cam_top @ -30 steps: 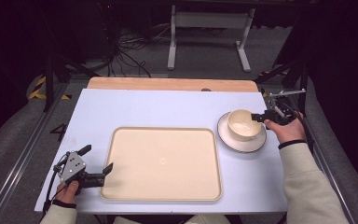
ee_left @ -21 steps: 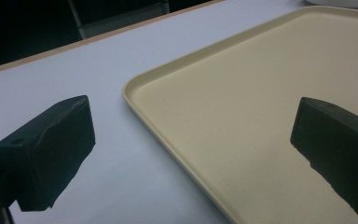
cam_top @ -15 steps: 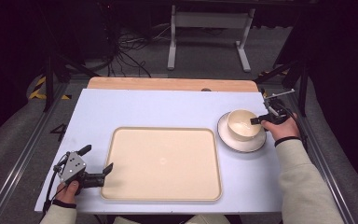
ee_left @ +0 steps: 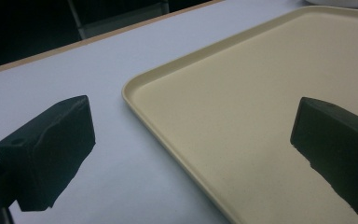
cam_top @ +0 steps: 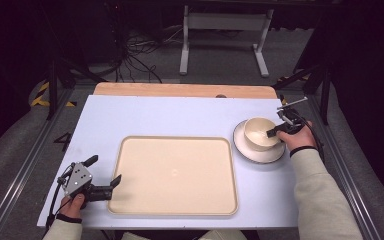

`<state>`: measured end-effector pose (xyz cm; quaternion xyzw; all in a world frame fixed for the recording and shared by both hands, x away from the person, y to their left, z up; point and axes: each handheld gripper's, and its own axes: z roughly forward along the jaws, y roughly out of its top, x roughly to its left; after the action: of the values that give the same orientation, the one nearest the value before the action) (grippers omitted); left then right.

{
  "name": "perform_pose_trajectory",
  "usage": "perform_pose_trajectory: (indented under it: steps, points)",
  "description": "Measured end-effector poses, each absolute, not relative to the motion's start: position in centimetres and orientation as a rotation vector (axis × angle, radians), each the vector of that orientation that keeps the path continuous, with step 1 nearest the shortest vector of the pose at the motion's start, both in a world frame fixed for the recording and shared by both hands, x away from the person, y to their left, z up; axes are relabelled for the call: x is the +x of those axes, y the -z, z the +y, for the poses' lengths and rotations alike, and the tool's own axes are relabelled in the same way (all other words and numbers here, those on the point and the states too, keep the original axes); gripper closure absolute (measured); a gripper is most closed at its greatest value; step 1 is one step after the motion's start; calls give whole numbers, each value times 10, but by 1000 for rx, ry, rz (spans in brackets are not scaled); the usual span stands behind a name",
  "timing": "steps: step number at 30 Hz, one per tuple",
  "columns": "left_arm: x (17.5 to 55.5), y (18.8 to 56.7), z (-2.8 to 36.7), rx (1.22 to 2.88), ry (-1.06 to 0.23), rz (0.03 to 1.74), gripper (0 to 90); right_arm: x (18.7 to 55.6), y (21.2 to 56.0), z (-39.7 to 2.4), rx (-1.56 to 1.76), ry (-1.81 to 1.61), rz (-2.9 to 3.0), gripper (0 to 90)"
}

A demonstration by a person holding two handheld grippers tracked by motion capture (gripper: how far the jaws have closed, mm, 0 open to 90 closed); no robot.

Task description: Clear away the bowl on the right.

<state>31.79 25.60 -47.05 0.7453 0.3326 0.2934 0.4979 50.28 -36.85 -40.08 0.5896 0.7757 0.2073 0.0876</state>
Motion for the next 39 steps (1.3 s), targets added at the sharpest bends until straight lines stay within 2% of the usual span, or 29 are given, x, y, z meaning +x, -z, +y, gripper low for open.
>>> perform_pose_trajectory:
  steps: [10, 39]
  points:
    - [318, 470, 256, 1804, -710, 805, 4, 504, 401, -374, 1872, -696, 2293, 825]
    - [318, 470, 256, 1809, -710, 806, 4, 493, 368, -367, 1924, -700, 2244, 835]
